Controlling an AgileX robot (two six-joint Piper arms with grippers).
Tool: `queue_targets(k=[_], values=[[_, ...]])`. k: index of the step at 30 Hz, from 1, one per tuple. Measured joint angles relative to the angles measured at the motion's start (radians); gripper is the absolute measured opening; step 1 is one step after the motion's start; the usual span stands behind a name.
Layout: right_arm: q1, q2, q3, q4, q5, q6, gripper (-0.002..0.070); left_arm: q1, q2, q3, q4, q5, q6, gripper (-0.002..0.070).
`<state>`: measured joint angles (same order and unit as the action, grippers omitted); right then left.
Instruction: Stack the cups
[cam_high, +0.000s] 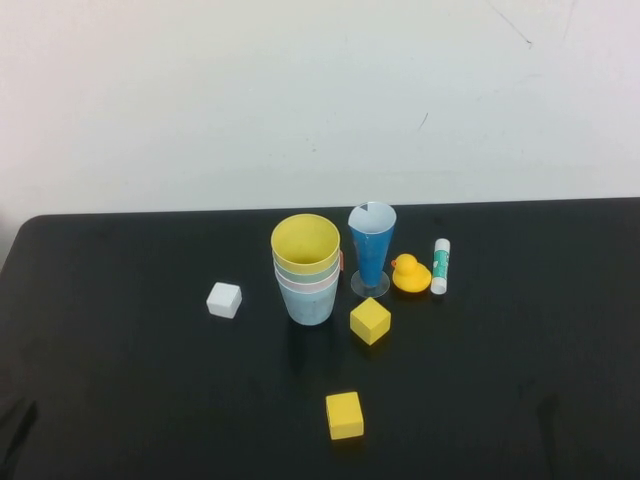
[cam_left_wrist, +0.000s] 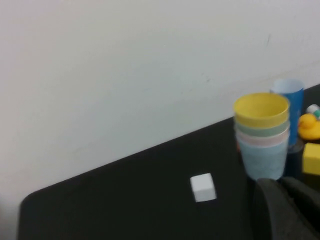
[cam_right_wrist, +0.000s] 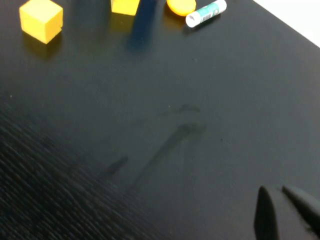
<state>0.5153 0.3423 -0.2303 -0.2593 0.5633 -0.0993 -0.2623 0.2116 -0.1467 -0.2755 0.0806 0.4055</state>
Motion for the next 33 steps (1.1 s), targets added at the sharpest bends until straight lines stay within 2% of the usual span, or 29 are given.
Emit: queue_targets(k=[4, 10, 13, 17, 33], values=[[0.0, -0.004, 0.0, 0.0, 0.0, 0.0, -0.0001, 0.075, -0.073, 0.056, 0.084, 0.0, -0.08, -0.0001], [0.0, -0.006, 0.0, 0.002, 0.0, 0.0, -0.0001, 0.165, -0.204, 0.156, 0.254, 0.012, -0.299, -0.0001], [0.0, -0.006, 0.0, 0.002, 0.0, 0.0, -0.0001, 0.194, -0.218, 0.167, 0.268, 0.061, -0.358, -0.0001], [0.0, -0.006, 0.0, 0.004, 0.0, 0.0, -0.0001, 0.206, -0.221, 0.167, 0.268, 0.212, -0.486, -0.0001], [0.0, -0.006, 0.0, 0.004, 0.0, 0.002, -0.0001, 0.206, -0.223, 0.164, 0.264, 0.236, -0.468, -0.0001]])
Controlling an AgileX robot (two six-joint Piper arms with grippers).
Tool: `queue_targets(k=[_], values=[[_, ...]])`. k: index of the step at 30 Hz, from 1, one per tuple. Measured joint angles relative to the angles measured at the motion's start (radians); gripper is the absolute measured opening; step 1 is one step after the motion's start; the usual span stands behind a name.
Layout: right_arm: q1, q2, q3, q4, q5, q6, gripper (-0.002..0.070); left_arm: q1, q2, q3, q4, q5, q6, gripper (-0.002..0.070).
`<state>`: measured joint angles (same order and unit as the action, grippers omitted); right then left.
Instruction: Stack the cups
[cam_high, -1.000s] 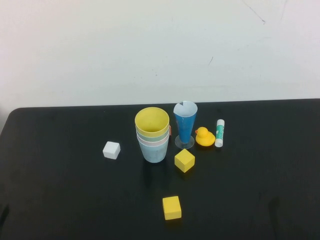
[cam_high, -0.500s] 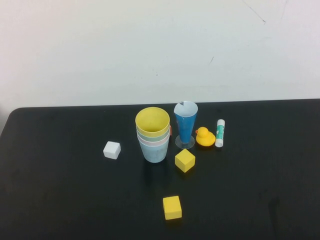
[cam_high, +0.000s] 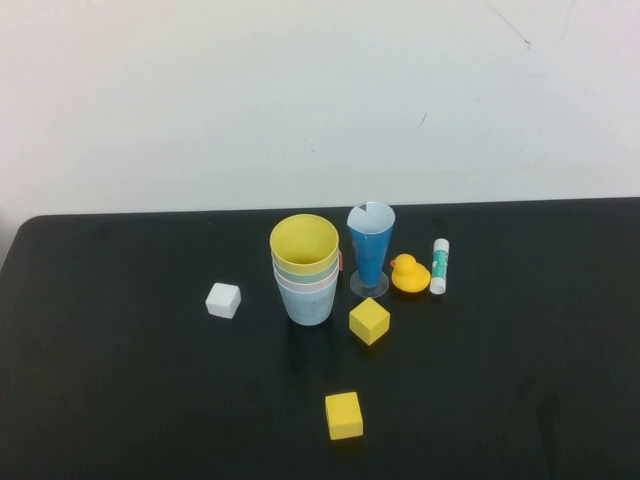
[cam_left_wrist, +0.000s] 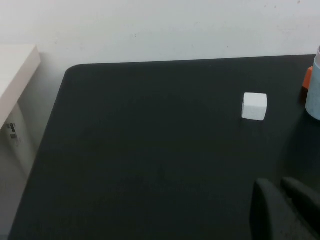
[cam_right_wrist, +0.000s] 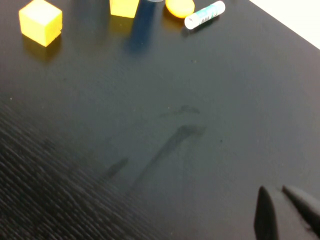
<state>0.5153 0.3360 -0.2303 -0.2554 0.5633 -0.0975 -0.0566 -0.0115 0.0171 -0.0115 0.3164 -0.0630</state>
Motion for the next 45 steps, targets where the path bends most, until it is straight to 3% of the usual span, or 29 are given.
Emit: queue_targets(k=[20, 33, 45], values=[[-0.01, -0.036, 0.0, -0.015, 0.0, -0.023, -0.0001, 0.0, 0.0, 0.0, 0.0, 0.0, 0.002, -0.0001], [-0.423, -0.348, 0.131, 0.043, -0.113, -0.042, -0.0001, 0.0, -0.002, 0.0, 0.0, 0.0, 0.012, -0.0001], [-0.519, -0.349, 0.248, 0.054, -0.191, -0.042, -0.0002, 0.0, -0.002, 0.0, 0.0, 0.0, 0.031, -0.0001]])
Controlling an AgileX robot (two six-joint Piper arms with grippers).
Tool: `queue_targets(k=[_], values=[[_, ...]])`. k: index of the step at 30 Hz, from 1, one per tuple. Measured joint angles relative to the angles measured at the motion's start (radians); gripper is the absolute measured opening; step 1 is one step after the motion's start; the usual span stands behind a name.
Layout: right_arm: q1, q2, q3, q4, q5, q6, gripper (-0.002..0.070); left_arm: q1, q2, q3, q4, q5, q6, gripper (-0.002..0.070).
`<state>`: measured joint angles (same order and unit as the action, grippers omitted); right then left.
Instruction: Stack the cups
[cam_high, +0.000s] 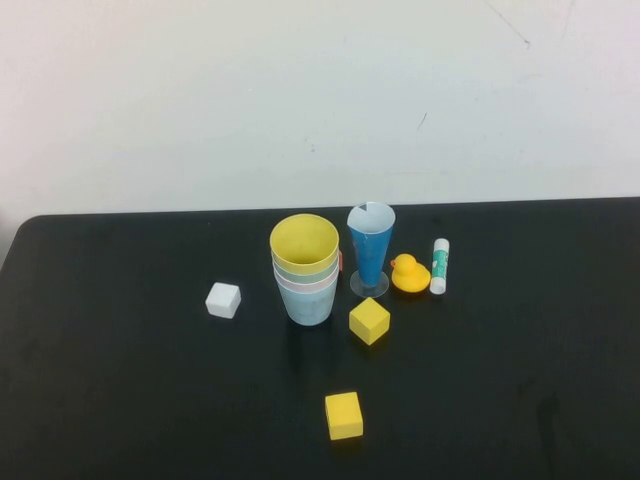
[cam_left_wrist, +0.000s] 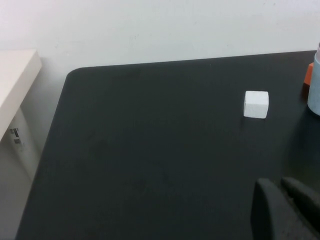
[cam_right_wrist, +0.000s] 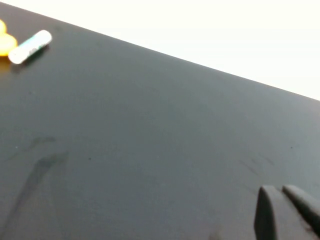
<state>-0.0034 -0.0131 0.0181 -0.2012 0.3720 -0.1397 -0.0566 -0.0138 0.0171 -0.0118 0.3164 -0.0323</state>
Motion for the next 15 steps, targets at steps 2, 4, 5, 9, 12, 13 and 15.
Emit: queue_targets(k=[2, 4, 5, 9, 12, 13, 15], values=[[-0.003, 0.0, 0.0, 0.0, 0.0, 0.0, -0.0002, 0.0, 0.0, 0.0, 0.0, 0.0, 0.0, -0.0001], [-0.003, 0.0, 0.0, 0.0, 0.0, 0.0, -0.0002, 0.0, 0.0, 0.0, 0.0, 0.0, 0.0, -0.0001], [-0.003, 0.0, 0.0, 0.0, 0.0, 0.0, -0.0002, 0.0, 0.0, 0.0, 0.0, 0.0, 0.0, -0.0001], [-0.003, 0.0, 0.0, 0.0, 0.0, 0.0, -0.0002, 0.0, 0.0, 0.0, 0.0, 0.0, 0.0, -0.0001], [-0.015, 0.0, 0.0, 0.0, -0.002, 0.007, -0.0002, 0.0, 0.0, 0.0, 0.0, 0.0, -0.002, -0.0001], [-0.023, 0.0, 0.0, 0.0, -0.002, 0.017, -0.0002, 0.0, 0.0, 0.0, 0.0, 0.0, -0.002, -0.0001], [-0.042, 0.0, 0.0, 0.001, -0.002, 0.047, -0.0002, 0.0, 0.0, 0.0, 0.0, 0.0, -0.002, -0.0001]])
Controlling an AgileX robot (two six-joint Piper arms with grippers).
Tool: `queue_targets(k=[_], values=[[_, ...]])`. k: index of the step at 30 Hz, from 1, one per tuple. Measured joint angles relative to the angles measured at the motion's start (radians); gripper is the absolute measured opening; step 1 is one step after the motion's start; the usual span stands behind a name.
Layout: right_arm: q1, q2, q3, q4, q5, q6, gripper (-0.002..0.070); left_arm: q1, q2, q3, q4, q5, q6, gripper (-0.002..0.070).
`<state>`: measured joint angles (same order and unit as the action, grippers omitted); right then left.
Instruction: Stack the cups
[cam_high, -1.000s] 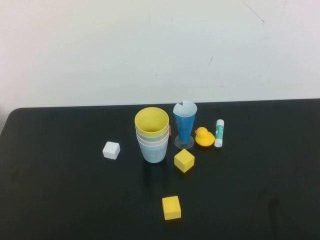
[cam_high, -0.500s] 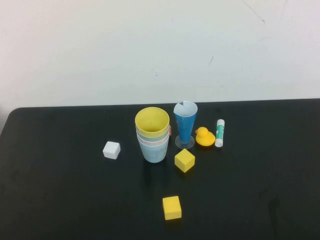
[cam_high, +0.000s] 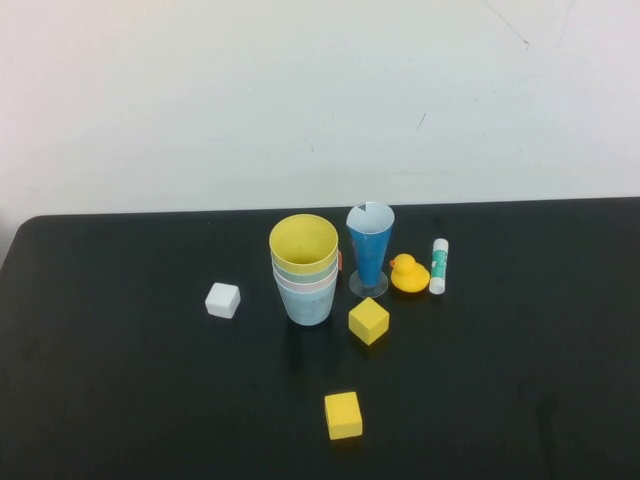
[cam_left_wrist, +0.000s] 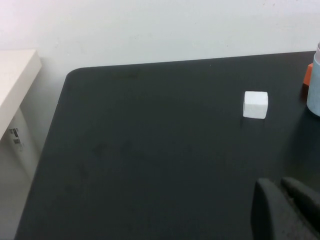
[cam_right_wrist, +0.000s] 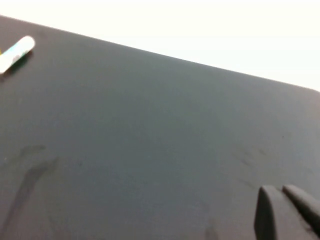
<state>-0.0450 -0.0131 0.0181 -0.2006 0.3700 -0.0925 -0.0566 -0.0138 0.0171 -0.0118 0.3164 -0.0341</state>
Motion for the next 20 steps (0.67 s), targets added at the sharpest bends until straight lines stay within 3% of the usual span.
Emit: queue_targets(k=[20], values=[[-0.041, 0.0, 0.0, 0.004, 0.0, 0.059, -0.0002, 0.0, 0.0, 0.0, 0.0, 0.0, 0.0, -0.0001]])
